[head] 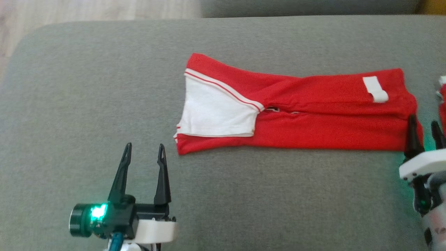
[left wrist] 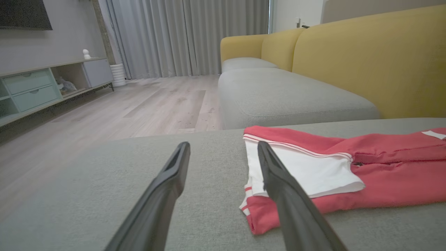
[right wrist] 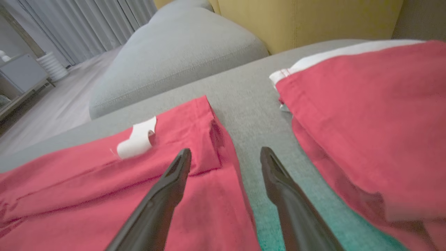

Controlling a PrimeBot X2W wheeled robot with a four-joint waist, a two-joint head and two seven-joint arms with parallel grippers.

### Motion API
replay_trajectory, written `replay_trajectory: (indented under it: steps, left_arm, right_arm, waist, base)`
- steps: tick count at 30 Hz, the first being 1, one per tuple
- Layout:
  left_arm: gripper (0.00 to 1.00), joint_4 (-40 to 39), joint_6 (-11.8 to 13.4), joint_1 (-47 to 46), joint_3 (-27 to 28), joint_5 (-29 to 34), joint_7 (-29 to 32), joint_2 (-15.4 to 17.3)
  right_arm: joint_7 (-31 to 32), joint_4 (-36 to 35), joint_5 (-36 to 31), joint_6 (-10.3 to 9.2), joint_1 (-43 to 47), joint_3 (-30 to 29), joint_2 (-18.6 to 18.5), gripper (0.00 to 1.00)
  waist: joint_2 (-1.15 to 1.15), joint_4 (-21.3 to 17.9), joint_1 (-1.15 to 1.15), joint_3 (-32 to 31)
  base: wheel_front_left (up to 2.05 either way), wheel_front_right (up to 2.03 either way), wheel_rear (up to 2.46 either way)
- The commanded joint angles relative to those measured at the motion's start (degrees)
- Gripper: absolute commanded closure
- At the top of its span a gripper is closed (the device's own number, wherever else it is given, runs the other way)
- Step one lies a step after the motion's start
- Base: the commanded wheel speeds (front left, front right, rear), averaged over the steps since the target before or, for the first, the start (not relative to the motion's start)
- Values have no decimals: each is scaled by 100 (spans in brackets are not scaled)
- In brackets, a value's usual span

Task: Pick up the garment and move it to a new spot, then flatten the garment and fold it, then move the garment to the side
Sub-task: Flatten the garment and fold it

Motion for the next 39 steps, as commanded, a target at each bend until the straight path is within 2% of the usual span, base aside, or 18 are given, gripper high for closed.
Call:
replay_trajectory:
  steps: [1, 7, 13, 18, 22, 27, 39]
  left_arm:
    - [0, -190, -13, -46, 333, 217, -54, -36]
    - [0, -192, -265, 137, 559, 613, -54, -272]
    - [0, -212, -530, 228, 728, 891, -54, -417]
    - [0, -221, -691, 246, 794, 1012, -54, -528]
    - [0, -207, -851, 265, 844, 1099, -54, -646]
    - [0, -182, -1010, 279, 909, 1218, -54, -777]
    - [0, -97, -1336, 323, 1095, 1386, -54, -1029]
  right_arm:
    - [-77, 140, -143, -4, -99, -75, -51, 0]
    - [-77, 903, -332, -4, -375, -535, -12, 0]
    - [-77, 1183, -506, -4, -618, -753, -1, 0]
    - [-77, 1059, -651, -4, -775, -957, -12, 0]
    - [-77, 712, -1016, -4, -850, -1212, -117, 0]
    - [-77, 508, -1398, -4, -871, -1456, 94, 0]
    - [39, 1875, -1684, -4, -884, -2033, 324, 0]
  waist:
    - [0, 200, 1, -54]
    - [0, 421, 1, -62]
    - [0, 498, 1, -43]
    - [0, 513, 1, -25]
    - [0, 505, 1, -15]
    - [0, 509, 1, -23]
    - [0, 633, 1, 33]
  base:
    - [0, 0, 0]
    - [0, 0, 0]
    - [0, 0, 0]
    - [0, 0, 0]
    - [0, 0, 0]
    - [0, 0, 0]
    - [0, 0, 0]
